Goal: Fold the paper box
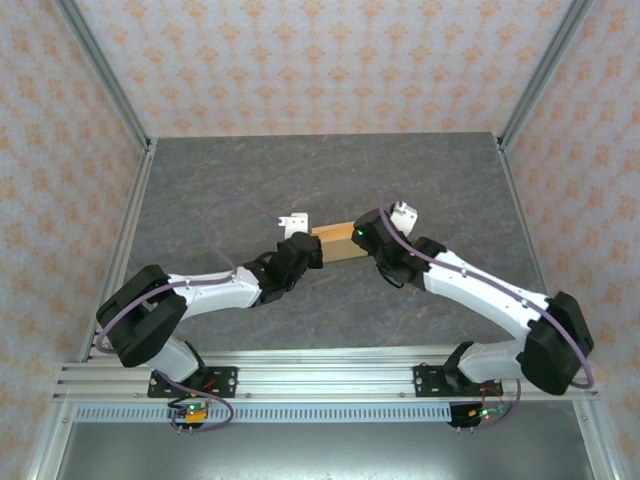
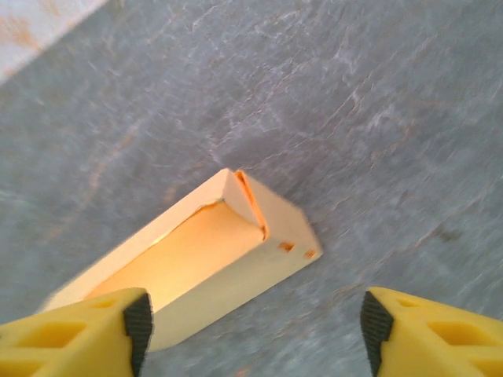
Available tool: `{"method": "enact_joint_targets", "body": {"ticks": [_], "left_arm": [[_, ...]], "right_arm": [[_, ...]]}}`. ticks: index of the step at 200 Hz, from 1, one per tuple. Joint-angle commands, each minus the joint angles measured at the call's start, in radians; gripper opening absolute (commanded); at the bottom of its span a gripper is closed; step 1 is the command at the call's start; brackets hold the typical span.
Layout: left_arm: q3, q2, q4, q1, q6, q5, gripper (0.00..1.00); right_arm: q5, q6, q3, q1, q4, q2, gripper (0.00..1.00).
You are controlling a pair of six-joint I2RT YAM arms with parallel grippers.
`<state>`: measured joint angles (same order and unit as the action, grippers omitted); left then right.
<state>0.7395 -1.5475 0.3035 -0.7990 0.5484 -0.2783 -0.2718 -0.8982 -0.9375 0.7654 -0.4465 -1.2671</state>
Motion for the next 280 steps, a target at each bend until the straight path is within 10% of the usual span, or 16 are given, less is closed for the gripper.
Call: {"method": "enact_joint_targets", "body": {"ticks": [1,41,120,161,240,280], "left_arm": [[-0.035,-0.070,-0.121,-0.014,-0.008,-0.040,0.06],[-0.037,-0.095,-0.093,-0.044,-0.042,-0.066,0.05],[-0.024,-0.124,-0.080,-0.075,-0.089,-0.093,0.08],[-0.023,-0.102,-0.074,-0.076,-0.098,-0.078,0.16],[-0.120,0.392,-0.010,-0.074,-0.179,0.061,0.80],[-0.028,0.296,-0.094,0.040,-0.178,0.144,0.83]], "right_arm": [[0.120,-0.232,0.064,-0.031,-0.017,0.063,0.77],[0.259,-0.616,0.152,-0.091,0.169,0.077,0.86],[0.408,-0.722,0.119,-0.217,0.444,-0.154,0.87],[0.426,-0.714,0.139,-0.220,0.539,-0.264,0.57],[0.378,-0.719,0.260,-0.221,0.638,-0.337,0.48],[0.369,-0.678,0.277,-0.221,0.621,-0.315,0.48]]}}
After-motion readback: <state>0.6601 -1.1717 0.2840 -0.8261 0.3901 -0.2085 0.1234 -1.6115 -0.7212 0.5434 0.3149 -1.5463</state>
